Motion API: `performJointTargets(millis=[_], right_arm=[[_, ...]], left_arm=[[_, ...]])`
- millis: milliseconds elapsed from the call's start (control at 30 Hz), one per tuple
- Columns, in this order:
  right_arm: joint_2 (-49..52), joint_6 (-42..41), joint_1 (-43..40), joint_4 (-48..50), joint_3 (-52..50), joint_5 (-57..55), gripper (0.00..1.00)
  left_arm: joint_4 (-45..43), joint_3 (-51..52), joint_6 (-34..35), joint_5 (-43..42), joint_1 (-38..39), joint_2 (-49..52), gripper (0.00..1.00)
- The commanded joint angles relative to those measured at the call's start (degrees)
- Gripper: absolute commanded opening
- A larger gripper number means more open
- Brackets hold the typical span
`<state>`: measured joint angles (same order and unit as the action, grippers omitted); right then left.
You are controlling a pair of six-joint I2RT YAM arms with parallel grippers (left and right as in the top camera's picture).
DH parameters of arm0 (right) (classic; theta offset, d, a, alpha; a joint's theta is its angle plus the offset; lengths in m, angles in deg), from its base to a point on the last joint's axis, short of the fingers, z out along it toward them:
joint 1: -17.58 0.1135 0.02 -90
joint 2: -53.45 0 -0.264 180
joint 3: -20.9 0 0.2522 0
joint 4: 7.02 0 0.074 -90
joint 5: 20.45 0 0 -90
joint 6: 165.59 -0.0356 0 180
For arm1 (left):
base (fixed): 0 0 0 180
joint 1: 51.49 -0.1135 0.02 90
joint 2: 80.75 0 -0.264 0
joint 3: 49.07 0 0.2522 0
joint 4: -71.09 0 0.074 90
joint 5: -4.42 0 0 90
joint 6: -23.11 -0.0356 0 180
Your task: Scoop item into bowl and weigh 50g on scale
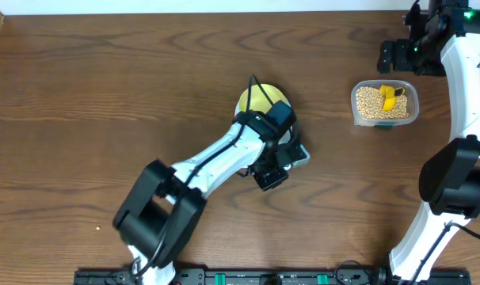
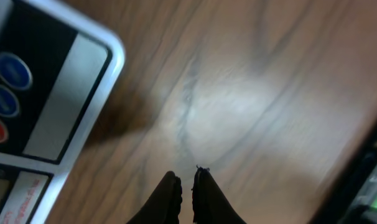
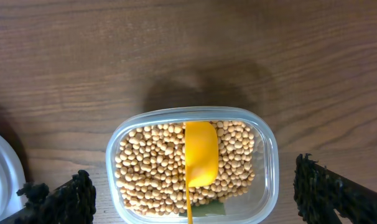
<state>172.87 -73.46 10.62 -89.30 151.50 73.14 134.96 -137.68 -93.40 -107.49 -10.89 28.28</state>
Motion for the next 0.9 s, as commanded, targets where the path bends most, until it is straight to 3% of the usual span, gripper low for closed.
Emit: performJointTargets(millis=[0, 600, 667, 733, 867], right_arm=[[0.11, 0.11, -0.22, 0.0, 0.59, -0.26, 0.99], [0.11, 0.11, -0.22, 0.0, 0.59, -0.26, 0.99], [0.11, 0.11, -0.22, 0.0, 0.59, -0.26, 0.99], [0.11, 0.11, -0.22, 0.0, 0.59, -0.26, 0.99], [0.11, 0.11, -0.22, 0.0, 0.59, -0.26, 0.99]], left_arm=[[-0.37, -0.68, -3.54, 5.31, -0.15, 1.25, 0.11], [-7.17, -0.07, -7.56, 13.38, -0.17, 4.52, 0.12], [-7.17, -0.07, -7.56, 13.62, -0.17, 4.61, 0.17], [-7.15, -0.07, -7.56, 13.62, -0.17, 4.61, 0.45], [-6.97, -0.07, -7.56, 13.6, -0.17, 4.61, 0.63]])
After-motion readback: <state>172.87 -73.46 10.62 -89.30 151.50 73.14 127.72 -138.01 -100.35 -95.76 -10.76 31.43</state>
